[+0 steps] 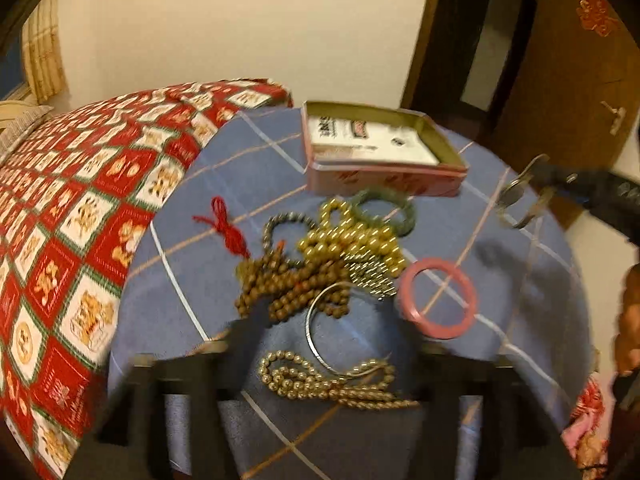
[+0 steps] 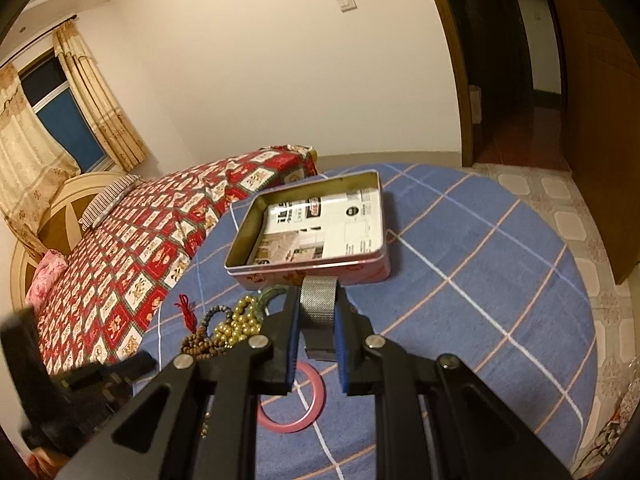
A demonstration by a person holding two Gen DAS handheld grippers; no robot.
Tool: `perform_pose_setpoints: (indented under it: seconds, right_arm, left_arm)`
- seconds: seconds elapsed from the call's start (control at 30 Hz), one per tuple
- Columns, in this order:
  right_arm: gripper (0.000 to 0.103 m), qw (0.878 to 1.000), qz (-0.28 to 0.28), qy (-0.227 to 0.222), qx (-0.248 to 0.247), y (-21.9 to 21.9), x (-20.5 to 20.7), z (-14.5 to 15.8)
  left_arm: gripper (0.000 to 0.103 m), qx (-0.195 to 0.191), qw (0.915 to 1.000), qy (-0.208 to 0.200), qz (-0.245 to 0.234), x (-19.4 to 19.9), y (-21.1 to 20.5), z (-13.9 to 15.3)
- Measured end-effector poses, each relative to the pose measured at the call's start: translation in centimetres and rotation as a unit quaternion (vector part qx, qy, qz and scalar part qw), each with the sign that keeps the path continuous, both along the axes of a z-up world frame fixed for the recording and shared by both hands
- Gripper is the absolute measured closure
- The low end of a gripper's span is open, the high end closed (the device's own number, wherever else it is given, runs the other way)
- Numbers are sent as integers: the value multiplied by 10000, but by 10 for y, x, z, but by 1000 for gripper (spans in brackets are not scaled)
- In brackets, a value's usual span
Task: Organize jewelry
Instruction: 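Lift the silver bangle with the left tool while the right tool carries the watch toward the tin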
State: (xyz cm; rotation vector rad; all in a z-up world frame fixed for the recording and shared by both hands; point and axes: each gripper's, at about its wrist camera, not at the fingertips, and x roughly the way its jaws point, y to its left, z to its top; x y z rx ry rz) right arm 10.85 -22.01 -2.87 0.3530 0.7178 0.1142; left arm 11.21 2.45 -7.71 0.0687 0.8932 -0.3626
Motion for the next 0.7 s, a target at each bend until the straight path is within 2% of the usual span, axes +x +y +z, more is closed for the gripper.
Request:
perform_pose_setpoints:
  seconds: [0.1, 0.17, 0.2, 0.23, 0.3, 0.37, 0.43, 0.53, 0.7]
  right_arm:
    - [85, 10000, 38, -13, -33, 2, -3, 1]
    - [85, 10000, 48, -28, -68, 2, -5, 3]
    - [85, 10000, 38, -36, -65, 2, -6, 4]
    - [85, 10000, 25, -38, -56, 1, -7, 4]
    - [85, 10000, 7, -31, -41, 0, -7, 4]
    - [85, 10000, -8, -18, -37, 0, -6, 3]
    - [85, 10000, -7, -3, -20, 0, -5, 3]
    - [85, 10000, 5, 4, -10, 1, -6, 2]
    - [85, 9999, -54, -151, -18, -3, -9, 12]
  left_arm:
    - [36, -45, 9999, 165, 22, 4, -3, -13]
    - [36, 93, 9996, 195, 184, 9, -4, -20]
    - [44, 137, 9992, 280, 232, 12, -4, -24]
    - [59, 120, 9988, 400, 268, 14, -3, -29]
    - [72, 47, 9970, 713, 305, 20, -2, -38]
    - [82, 184, 9978, 588, 258, 18, -5, -40]
    - [98, 223, 9979, 576, 189, 19, -8, -41]
    - [99, -120, 9982, 569, 159, 20, -3, -36]
    - [99, -310, 9994, 154, 71, 10, 0, -3]
